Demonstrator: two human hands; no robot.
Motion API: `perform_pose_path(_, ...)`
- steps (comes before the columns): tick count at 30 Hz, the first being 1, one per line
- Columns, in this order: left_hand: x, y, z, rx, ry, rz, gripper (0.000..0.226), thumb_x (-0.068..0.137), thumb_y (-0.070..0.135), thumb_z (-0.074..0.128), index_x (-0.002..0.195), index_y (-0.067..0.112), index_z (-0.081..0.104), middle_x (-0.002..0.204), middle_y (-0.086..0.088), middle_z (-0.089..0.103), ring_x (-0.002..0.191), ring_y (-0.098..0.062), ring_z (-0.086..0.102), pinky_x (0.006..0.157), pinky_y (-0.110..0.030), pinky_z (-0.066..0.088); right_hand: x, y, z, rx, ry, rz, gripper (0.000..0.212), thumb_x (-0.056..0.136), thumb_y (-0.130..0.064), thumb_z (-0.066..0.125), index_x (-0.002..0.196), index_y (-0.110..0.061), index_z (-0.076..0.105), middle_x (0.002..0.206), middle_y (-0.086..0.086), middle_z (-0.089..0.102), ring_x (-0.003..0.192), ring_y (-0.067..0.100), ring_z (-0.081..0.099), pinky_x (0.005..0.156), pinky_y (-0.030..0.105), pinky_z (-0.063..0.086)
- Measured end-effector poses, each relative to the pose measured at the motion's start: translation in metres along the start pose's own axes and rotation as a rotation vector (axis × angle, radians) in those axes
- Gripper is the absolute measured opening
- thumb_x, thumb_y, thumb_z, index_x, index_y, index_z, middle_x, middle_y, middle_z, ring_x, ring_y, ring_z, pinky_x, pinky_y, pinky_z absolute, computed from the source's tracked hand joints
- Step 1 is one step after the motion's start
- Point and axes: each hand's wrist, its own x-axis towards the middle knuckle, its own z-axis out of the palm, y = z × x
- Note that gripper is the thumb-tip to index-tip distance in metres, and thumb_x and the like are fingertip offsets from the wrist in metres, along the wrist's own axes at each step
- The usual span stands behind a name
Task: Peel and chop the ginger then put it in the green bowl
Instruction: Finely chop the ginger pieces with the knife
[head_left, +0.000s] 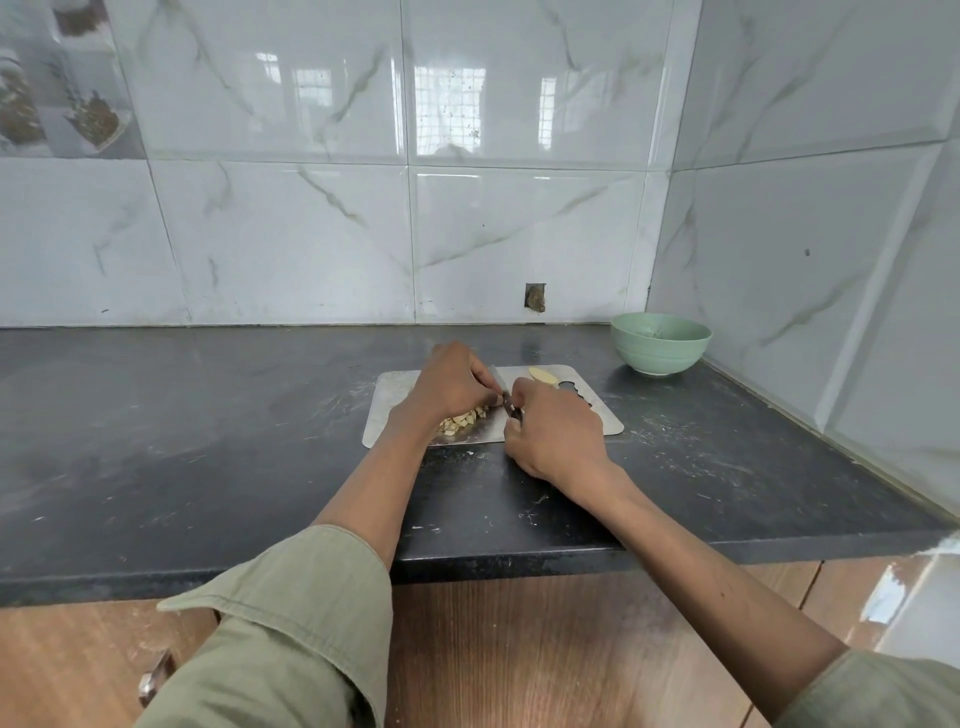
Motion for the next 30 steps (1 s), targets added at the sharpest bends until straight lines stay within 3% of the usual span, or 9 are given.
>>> perform_pose_path(5,-0.0011,0.0,0.0001,0.011,0.011,-0.02,0.011,0.074,0.01,0.089,0.075,0.019,0.084,0.065,0.009,0.075,0.063,0.001,0.068,0.074,-0.034,0.064,-0.0042,-0.0086,0.0025,-0.117,0.053,-0.036,0.022,0.094,-0.024,0.053,0.116,-0.022,0.057,0.106,0.01,0.065,0.102,0.033,0.059,0.071,0.036,0.037)
perform_pose_path(10,0.0013,-0.0017,0.0002,-0.006,-0.012,-0.031,0.01,0.073,0.01,0.09,0.075,0.019,0.084,0.065,0.008,0.075,0.068,-0.008,0.073,0.075,-0.037,0.064,-0.0034,-0.0003,-0.0003,0.048,0.028,0.061,0.02,0.091,-0.027,0.055,0.11,-0.022,0.059,0.091,0.002,0.053,0.102,0.031,0.058,0.074,0.037,0.04)
perform_pose_path(15,0.0015,-0.0022,-0.003,-0.013,-0.015,-0.029,0.014,0.073,0.007,0.09,0.077,0.019,0.085,0.067,0.005,0.076,0.072,-0.014,0.075,0.078,-0.037,0.064,-0.0065,-0.0003,0.0007,0.053,0.05,0.047,0.022,0.094,-0.028,0.053,0.113,-0.018,0.055,0.106,0.01,0.063,0.1,0.034,0.059,0.072,0.038,0.04)
perform_pose_path(24,0.0026,-0.0037,-0.0015,0.006,0.012,-0.028,0.017,0.069,0.008,0.091,0.072,0.024,0.084,0.064,0.006,0.074,0.07,-0.02,0.074,0.072,-0.045,0.063,-0.01,-0.0023,-0.0014,0.056,0.047,0.018,0.017,0.094,-0.028,0.051,0.109,-0.019,0.052,0.095,0.006,0.057,0.084,0.029,0.047,0.07,0.037,0.036)
perform_pose_path(28,0.0011,-0.0023,-0.0011,-0.002,0.009,-0.03,0.018,0.069,0.006,0.091,0.072,0.022,0.084,0.063,0.007,0.074,0.07,-0.017,0.073,0.073,-0.04,0.063,-0.0099,-0.0044,-0.0014,0.04,0.026,0.011,0.018,0.093,-0.025,0.052,0.109,-0.021,0.055,0.091,0.004,0.05,0.094,0.033,0.056,0.071,0.037,0.038)
perform_pose_path(30,-0.0003,-0.0011,-0.001,-0.015,0.003,-0.027,0.017,0.07,0.003,0.089,0.074,0.019,0.084,0.062,0.01,0.073,0.064,-0.008,0.071,0.069,-0.033,0.062,-0.0061,-0.0034,-0.003,0.053,-0.01,0.03,0.02,0.091,-0.024,0.054,0.111,-0.022,0.058,0.094,0.005,0.052,0.103,0.033,0.056,0.074,0.037,0.038)
